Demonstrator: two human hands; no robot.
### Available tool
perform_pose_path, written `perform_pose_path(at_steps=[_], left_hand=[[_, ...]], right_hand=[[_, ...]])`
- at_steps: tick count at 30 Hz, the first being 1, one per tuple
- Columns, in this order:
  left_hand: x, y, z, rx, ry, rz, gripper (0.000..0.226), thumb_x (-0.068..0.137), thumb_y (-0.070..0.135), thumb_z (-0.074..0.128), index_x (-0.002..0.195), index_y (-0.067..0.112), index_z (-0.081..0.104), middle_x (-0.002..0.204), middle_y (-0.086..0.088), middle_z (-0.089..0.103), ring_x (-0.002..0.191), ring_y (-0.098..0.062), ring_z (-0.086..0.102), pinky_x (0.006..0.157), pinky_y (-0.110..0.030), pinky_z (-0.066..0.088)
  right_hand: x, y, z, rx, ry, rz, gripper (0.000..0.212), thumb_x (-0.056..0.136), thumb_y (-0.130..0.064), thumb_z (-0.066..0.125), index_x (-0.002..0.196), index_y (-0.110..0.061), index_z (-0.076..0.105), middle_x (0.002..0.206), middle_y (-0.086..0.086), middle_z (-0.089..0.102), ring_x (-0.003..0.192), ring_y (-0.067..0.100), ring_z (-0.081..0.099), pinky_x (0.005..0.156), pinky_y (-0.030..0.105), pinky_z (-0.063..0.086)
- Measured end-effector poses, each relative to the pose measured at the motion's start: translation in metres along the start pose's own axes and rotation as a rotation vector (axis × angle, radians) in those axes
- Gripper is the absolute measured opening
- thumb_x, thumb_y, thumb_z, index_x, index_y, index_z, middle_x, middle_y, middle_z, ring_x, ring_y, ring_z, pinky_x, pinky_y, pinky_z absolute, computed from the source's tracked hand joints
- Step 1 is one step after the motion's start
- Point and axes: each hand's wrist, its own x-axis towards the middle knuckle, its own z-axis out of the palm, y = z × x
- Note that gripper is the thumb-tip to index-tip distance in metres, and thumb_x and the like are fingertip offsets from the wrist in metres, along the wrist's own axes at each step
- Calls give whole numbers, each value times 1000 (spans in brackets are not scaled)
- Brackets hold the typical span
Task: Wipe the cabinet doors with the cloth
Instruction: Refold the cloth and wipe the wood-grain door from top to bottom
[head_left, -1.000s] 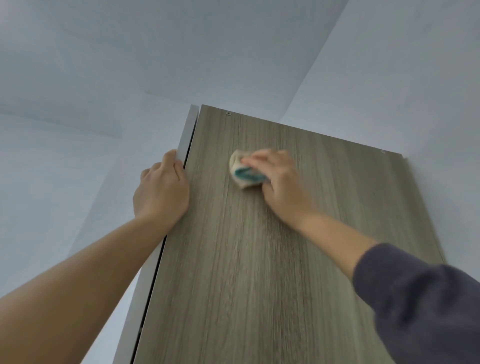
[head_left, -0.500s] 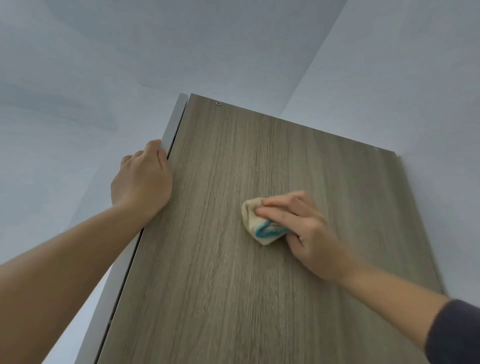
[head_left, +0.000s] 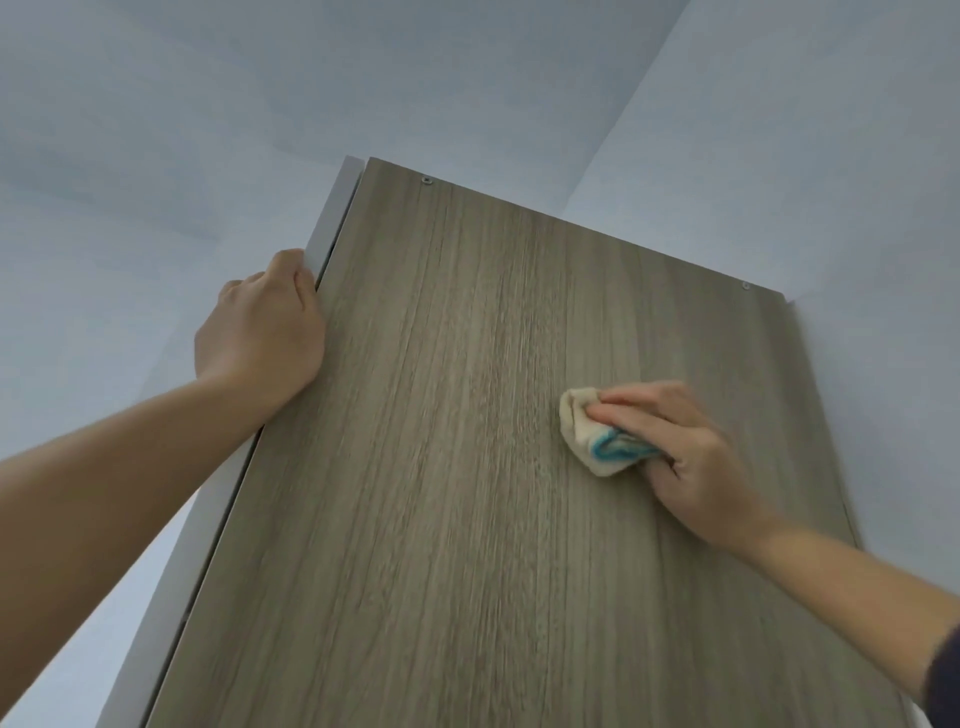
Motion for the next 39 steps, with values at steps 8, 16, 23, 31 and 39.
perform_pose_path(at_steps=[8,16,23,31,39], left_hand=[[0,1,-2,-11,-8,10,35,103,31,17,113,18,48,93,-7,56,96,-30,46,74,-43,39],[-1,3,-1,35,40,17,28,102,21,20,94,12,45,76,-6,51,91,-30,44,64,-39,35],[-2,2,-1,33,49,28,27,102,24,20,89,14,42,73,-7,50,85,-31,44,62,-38,32],[-2,1,-2,30,32,46,27,102,23,20,94,14,44,77,-9,53,88,-33,45,67,-41,38],[1,-3,0,-98,-8,60,29,103,24,22,96,10,46,77,-12,51,84,-36,46,68,-42,37]], right_hand=[[39,60,-12,-83,196,457,61,79,16,50,131,-14,60,124,-3,55,113,21,48,93,3,28],[-19,69,-27,-112,184,474,57,73,4,44,125,-12,63,125,-5,58,114,22,51,97,12,32],[-39,71,-35,-201,217,662,59,74,7,45,128,-10,62,129,9,57,117,30,48,99,23,33],[-30,96,-36,-296,317,756,57,74,8,42,125,-4,63,123,19,61,109,39,51,92,29,36],[-96,21,-22,-195,284,691,64,68,6,45,126,-12,63,121,-1,57,110,17,49,101,11,31]])
